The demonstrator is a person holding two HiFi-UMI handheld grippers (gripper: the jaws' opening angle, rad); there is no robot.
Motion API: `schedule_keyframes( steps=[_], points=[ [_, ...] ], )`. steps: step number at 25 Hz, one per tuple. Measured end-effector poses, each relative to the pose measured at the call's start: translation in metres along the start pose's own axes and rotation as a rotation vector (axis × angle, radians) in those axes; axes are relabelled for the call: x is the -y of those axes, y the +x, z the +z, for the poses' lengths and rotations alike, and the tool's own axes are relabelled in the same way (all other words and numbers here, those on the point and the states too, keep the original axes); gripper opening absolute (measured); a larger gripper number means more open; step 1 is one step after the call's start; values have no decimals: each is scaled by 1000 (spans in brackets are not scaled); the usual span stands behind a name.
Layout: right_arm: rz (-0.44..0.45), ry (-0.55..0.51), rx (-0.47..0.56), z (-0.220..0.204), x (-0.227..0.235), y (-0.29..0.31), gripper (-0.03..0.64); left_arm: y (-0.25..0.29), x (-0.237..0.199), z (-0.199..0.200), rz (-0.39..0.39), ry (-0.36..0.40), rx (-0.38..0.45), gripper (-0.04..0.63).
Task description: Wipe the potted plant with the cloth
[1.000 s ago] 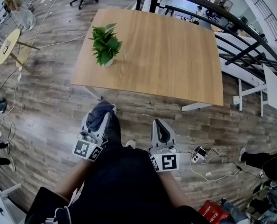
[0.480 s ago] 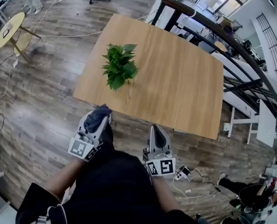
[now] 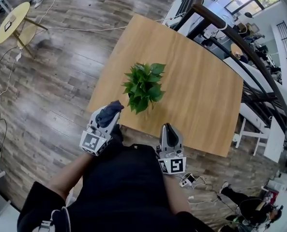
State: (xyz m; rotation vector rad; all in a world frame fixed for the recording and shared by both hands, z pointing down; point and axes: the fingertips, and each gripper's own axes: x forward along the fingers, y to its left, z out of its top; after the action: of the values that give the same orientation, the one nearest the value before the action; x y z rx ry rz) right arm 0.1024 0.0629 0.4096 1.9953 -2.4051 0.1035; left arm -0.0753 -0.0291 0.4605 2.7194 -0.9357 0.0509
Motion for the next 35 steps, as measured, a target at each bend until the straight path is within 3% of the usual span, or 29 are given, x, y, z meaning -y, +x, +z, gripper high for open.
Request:
schedule_keyframes(
  steps=[2, 6, 9, 14, 19, 21, 25, 30, 35],
  points=[
    [21, -19, -28, -16, 2, 12, 27, 9, -14, -13, -19, -12, -5, 161],
    [65, 3, -128, -59, 13, 28, 171, 28, -44, -61, -29, 5, -65, 161],
    [167, -4, -243, -101, 15, 36, 231, 41, -62, -83, 33, -93, -132, 161],
    [302, -71, -381, -170, 15, 53, 245, 58, -77, -109, 96, -113, -226, 161],
    [361, -124, -459, -208, 26, 82, 247, 90, -81, -149, 59, -48, -304, 161],
    [387, -116, -484, -215, 25, 91, 247, 99, -82, -162, 31, -1, -333, 161],
    [450, -118, -526, -226, 14, 102, 250, 104, -84, -178, 16, 2, -372, 161],
    [481, -143, -526, -224, 13, 113, 253, 105, -73, -195, -66, 63, -442, 161],
    [529, -167, -517, -221, 5, 121, 253, 111, -66, -194, -94, 59, -443, 161]
  ],
)
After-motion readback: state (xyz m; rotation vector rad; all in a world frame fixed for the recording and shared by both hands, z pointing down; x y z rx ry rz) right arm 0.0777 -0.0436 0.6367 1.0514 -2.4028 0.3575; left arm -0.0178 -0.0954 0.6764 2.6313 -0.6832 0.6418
